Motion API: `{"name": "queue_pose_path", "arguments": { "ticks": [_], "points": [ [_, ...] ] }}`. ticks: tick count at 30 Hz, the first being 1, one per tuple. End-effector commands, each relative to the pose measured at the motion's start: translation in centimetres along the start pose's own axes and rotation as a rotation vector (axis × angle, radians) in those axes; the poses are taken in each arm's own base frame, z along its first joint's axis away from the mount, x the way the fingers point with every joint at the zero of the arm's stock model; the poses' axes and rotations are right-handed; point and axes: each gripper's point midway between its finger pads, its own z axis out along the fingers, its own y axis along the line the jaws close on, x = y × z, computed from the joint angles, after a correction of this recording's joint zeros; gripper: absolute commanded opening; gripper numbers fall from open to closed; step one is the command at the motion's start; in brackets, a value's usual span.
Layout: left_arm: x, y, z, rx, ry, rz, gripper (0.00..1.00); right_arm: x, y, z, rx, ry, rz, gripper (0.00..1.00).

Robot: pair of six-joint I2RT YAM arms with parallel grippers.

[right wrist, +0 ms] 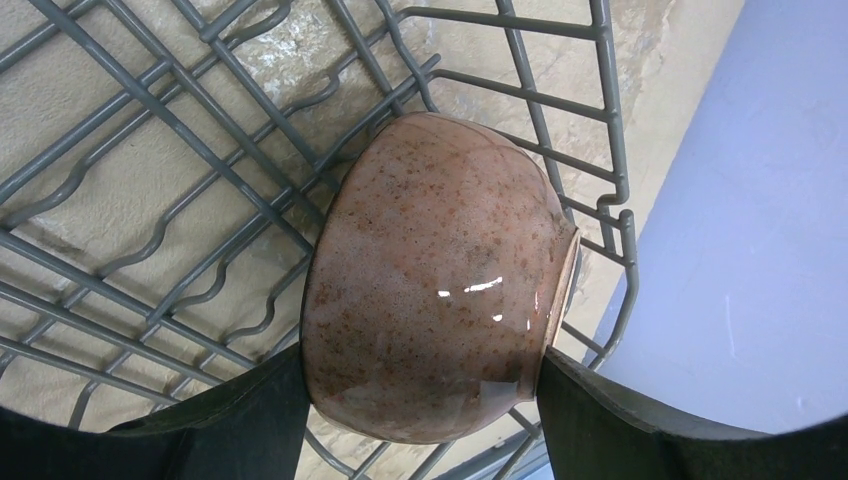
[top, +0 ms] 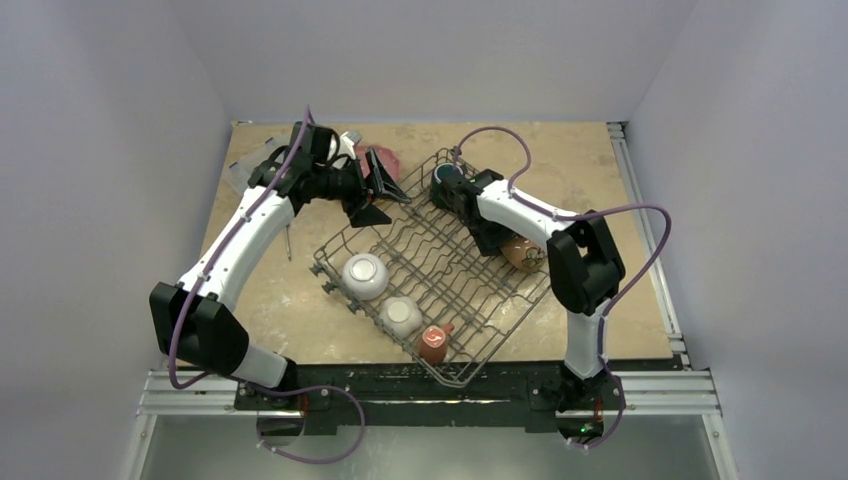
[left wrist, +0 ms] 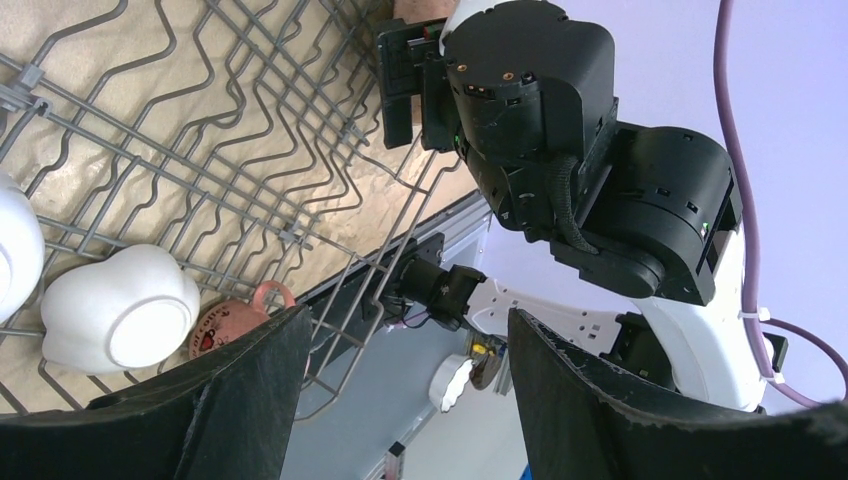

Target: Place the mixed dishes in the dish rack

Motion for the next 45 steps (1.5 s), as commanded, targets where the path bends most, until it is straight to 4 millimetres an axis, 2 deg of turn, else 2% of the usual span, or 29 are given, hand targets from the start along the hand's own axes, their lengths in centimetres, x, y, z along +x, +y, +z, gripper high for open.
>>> {"name": "queue_pose_path", "arguments": {
  "ticks": [1,5,8,12,16,21,26,31,34,37,41,42,45],
  "points": [
    [-0.9,-1.8,-0.7,0.052,-0.032,0.034,0.7,-1.1,2.6,0.3,-0.115,-0.032,0.038,0.42],
    [-0.9,-1.8,-0.8,0.051,-0.037,0.031,0.7,-1.3,4.2,0.4,-0.188,-0.031,0.047,0.52],
    [-0.8,-1.8,-1.0,0.05,-0.04,0.029,0.7,-1.6,5.1,0.4,-0.222,-0.03,0.057,0.54],
    [-0.6,-1.9,-1.3,0.048,-0.046,0.029,0.7,-2.1,5.2,0.4,-0.221,-0.041,0.076,0.7],
    [-0.3,-1.8,-1.6,0.044,-0.052,0.03,0.7,-3.0,6.0,-0.5,-0.287,-0.068,0.09,0.83],
    [0.0,-1.8,-2.0,0.041,-0.059,0.031,0.7,-3.9,6.0,-1.2,-0.311,-0.086,0.082,0.91],
    [0.5,-1.7,-2.6,0.037,-0.069,0.03,0.7,-4.2,5.1,-1.9,-0.301,-0.114,0.086,0.93],
    [1.5,-1.3,-3.0,0.031,-0.072,0.025,0.71,-5.0,4.5,-5.0,-0.369,-0.191,0.115,0.93],
    [2.3,-1.2,-2.9,0.024,-0.066,0.026,0.71,-5.7,4.0,-8.2,-0.455,-0.283,0.147,0.93],
    [3.3,-1.3,-2.6,0.018,-0.053,0.029,0.71,-5.7,4.3,-10.7,-0.574,-0.342,0.183,0.93],
    [5.0,-1.8,-2.0,0.005,-0.034,0.042,0.71,-4.5,5.3,-13.2,-0.734,-0.384,0.229,0.9],
    [5.7,-2.0,-1.9,0.001,-0.024,0.05,0.71,-4.1,5.5,-13.8,-0.775,-0.399,0.236,0.86],
    [7.5,-1.8,-1.7,-0.022,-0.016,0.057,0.71,-2.2,5.5,-14.4,-0.838,-0.42,0.273,0.85]
  ]
}}
